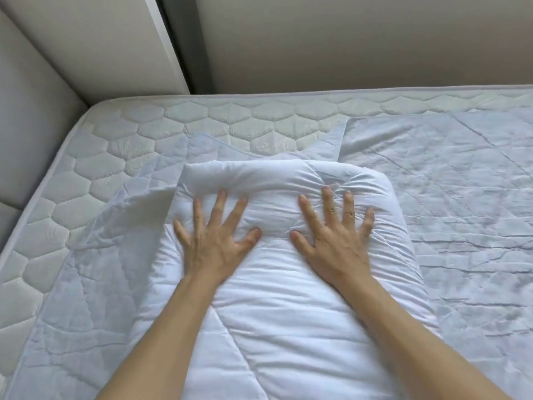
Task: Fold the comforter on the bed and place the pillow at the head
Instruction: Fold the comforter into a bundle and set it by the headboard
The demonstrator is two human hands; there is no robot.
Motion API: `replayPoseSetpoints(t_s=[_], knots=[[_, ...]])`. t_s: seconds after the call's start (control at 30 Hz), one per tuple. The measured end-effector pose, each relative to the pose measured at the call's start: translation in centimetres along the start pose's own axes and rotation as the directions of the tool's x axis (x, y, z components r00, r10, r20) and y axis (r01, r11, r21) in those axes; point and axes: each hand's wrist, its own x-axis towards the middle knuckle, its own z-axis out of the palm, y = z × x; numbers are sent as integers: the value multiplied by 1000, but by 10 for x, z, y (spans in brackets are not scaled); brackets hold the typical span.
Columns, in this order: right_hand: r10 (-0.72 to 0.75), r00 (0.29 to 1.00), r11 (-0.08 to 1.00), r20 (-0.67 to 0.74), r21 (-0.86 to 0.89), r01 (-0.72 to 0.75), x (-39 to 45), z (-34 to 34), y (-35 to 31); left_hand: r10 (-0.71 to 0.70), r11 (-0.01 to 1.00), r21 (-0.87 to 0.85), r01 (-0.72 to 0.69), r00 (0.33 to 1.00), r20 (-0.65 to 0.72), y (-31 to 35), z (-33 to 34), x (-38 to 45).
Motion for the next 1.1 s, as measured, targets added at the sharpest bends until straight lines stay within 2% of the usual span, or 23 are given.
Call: replayPoseSetpoints(t_s=[0.2,0.37,0.53,0.63,0.8,0.93,1.1], knots=[[19,999,999,26,-38,-18,7,24,-4,5,999,37,-5,1000,1,-4,22,6],[19,998,999,65,39,-22,16,-12,11,34,999,37,-35,999,25,-2,-17,24],[237,969,961,67,132,-244,53,-22,46,-33,999,-18,34,998,59,-12,-31,65],[233,972,970,27,70,-234,57,-2,42,-55,998,-11,56,996,69,-15,-7,62],[245,968,968,59,43,-248,62,11,42,-73,997,19,72,993,91,-13,0,67],[242,969,968,50,50,-244,50,3,43,-68,996,56,63,993,95,-3,-13,48],[252,964,954,83,149,-262,17,-18,35,-13,1000,-24,16,995,102,11,-32,-26]])
